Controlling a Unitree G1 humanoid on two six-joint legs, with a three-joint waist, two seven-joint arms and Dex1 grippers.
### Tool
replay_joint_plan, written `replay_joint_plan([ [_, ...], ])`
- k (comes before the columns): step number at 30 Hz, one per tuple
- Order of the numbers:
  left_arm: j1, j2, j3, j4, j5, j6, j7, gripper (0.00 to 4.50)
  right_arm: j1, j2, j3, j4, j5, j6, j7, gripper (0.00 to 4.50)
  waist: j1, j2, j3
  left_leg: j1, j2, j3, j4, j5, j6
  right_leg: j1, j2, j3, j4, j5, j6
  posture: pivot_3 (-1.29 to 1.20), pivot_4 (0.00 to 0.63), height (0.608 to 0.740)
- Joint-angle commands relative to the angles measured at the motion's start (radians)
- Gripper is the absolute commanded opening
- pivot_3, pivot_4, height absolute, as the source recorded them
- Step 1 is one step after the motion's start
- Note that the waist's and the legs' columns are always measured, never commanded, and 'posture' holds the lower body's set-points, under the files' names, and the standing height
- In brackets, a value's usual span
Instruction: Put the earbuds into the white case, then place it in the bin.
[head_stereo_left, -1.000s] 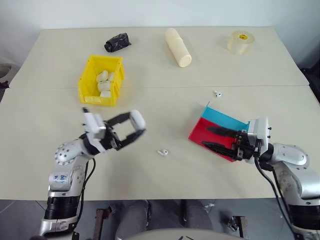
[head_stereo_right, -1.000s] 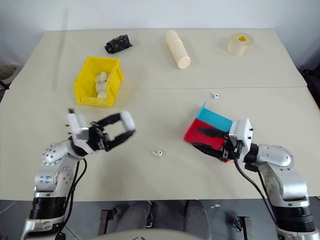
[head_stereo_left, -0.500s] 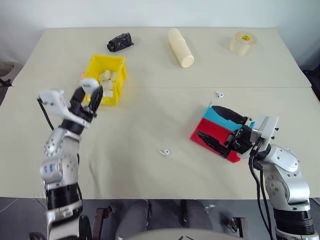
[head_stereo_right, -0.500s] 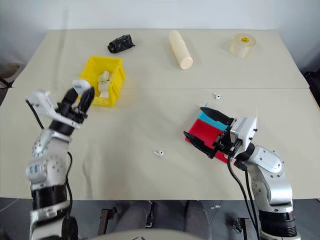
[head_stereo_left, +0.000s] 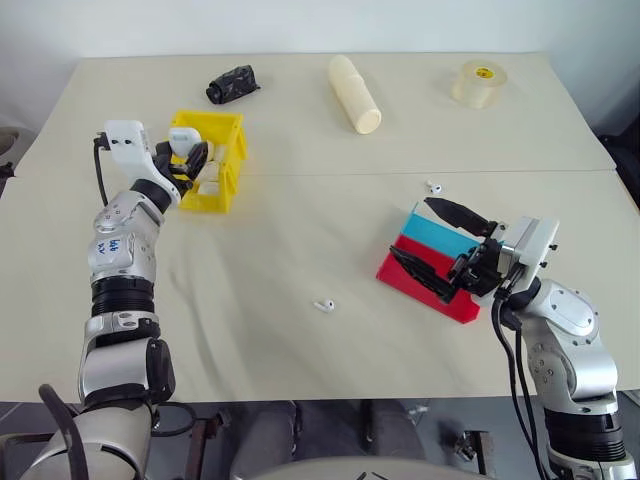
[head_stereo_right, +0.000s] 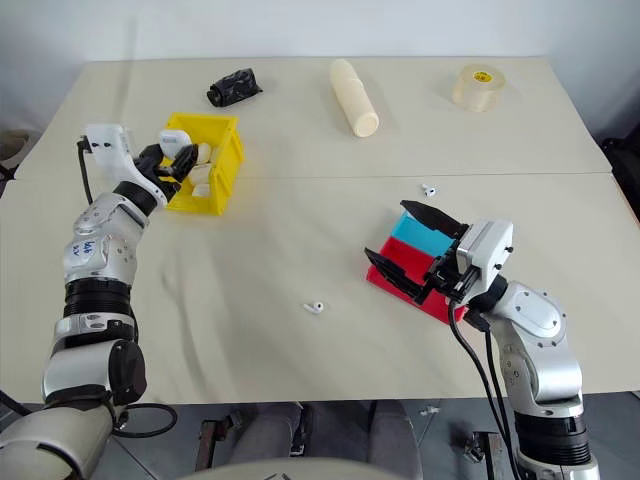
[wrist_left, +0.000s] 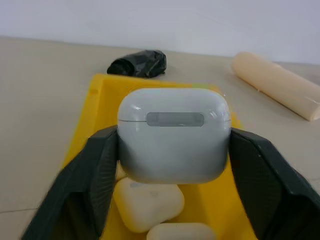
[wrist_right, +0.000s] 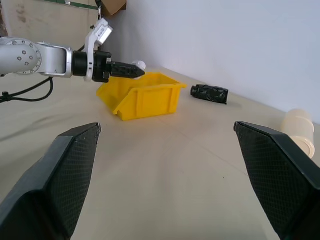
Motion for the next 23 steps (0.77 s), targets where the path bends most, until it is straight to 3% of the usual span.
replay_joint_plan([
  [1,0.011,0.021,0.002,-0.049,-0.016,-0.005,-0.071,4.49,0.014,-0.003,-0.006,-0.045,-0.010,-0.017,-0.017,4.50,0.000,0.000,0.000,0.000,0.000,0.000,0.000,0.000,0.000,0.000,0.000,0.000,0.000,0.000,0.000,0.00,0.150,0.740],
  [7,0.194,0.098,0.010,-0.304,-0.106,0.030,-0.325,4.49,0.050,-0.037,-0.025,-0.038,-0.004,-0.007,0.012,4.50,-0.021,0.000,0.000,0.000,0.002,0.000,-0.001,0.000,0.000,-0.001,0.000,0.001,0.001,0.000,0.000,0.00,0.150,0.740],
  [13,0.541,0.279,-0.014,-0.608,-0.121,-0.042,-0.646,4.49,0.080,-0.151,-0.080,0.047,0.065,0.004,0.168,4.50,-0.021,0.000,0.000,0.000,0.004,0.000,-0.001,0.000,0.000,0.000,-0.001,0.002,0.000,0.000,-0.001,0.00,0.150,0.740],
  [17,0.710,0.314,0.019,-0.710,-0.122,-0.084,-0.698,4.49,0.052,-0.188,-0.073,0.138,0.081,-0.014,0.278,4.50,-0.012,0.000,0.000,0.001,0.005,-0.001,-0.001,0.000,0.000,0.003,-0.001,0.001,-0.004,0.000,-0.001,0.00,0.150,0.740],
  [23,0.729,0.281,0.026,-0.707,-0.102,-0.176,-0.657,4.49,-0.005,-0.180,-0.051,0.205,0.058,-0.035,0.335,4.50,-0.002,0.000,0.000,0.001,0.005,-0.001,-0.001,0.000,0.000,0.003,-0.001,0.002,-0.007,0.000,-0.001,0.00,0.150,0.740],
])
